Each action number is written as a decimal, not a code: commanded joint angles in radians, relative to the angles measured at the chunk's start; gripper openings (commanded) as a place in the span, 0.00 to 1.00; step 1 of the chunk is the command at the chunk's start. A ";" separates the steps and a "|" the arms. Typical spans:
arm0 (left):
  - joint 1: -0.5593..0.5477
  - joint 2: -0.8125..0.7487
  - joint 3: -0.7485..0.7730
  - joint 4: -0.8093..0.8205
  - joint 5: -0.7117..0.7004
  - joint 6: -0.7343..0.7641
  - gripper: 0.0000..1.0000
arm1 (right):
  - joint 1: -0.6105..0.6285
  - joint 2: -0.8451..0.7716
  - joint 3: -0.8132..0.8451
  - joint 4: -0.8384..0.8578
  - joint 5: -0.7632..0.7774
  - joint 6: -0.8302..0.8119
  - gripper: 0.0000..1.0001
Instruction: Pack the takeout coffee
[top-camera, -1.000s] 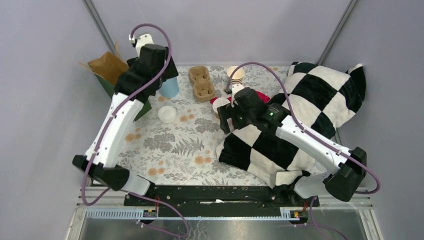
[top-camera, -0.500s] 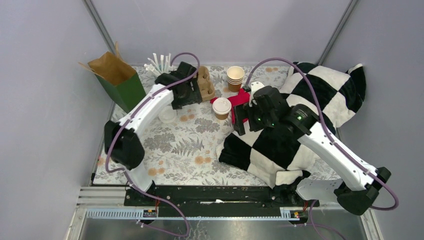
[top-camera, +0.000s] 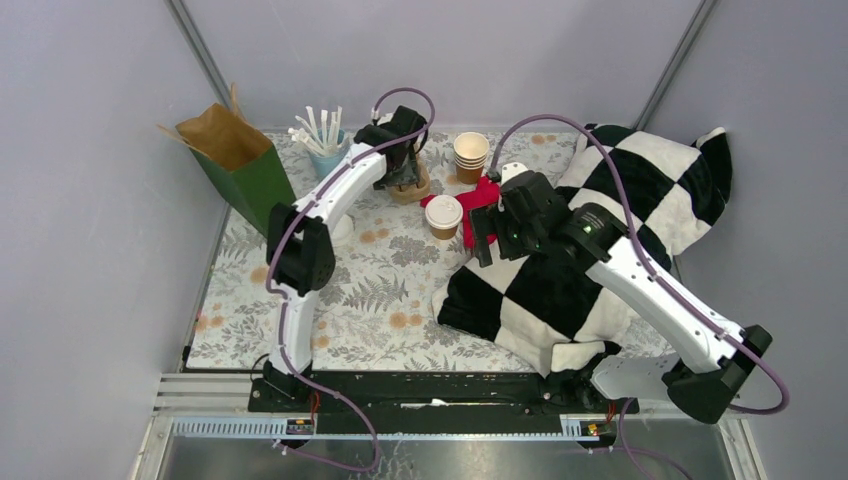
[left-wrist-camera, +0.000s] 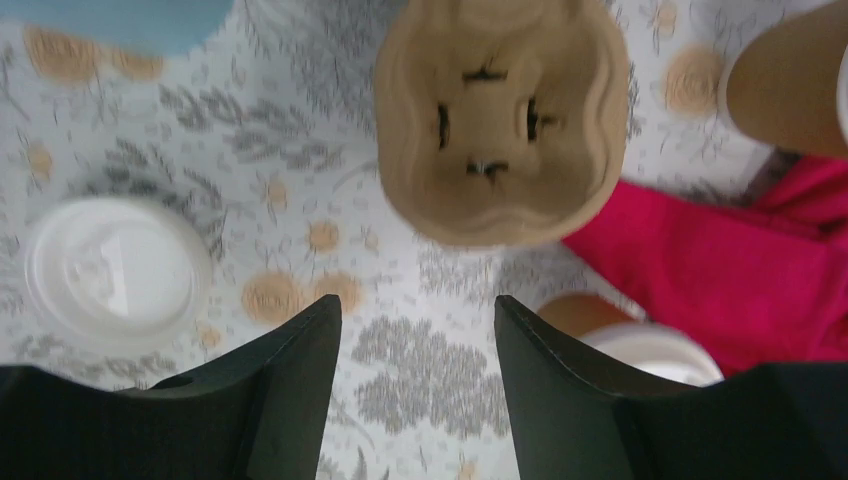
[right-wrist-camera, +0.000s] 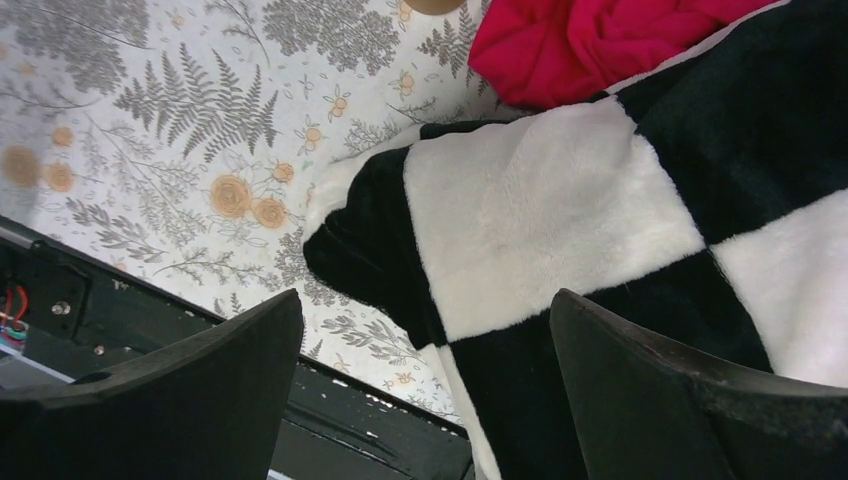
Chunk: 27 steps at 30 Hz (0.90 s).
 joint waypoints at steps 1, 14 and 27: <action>0.003 0.104 0.160 0.023 -0.128 0.089 0.58 | -0.023 0.043 0.067 -0.013 -0.033 -0.017 1.00; 0.006 0.266 0.308 0.107 -0.267 0.323 0.51 | -0.088 0.063 0.081 -0.031 0.058 -0.104 1.00; 0.063 0.271 0.298 0.087 -0.007 0.245 0.49 | -0.159 0.027 0.067 -0.054 0.083 -0.123 1.00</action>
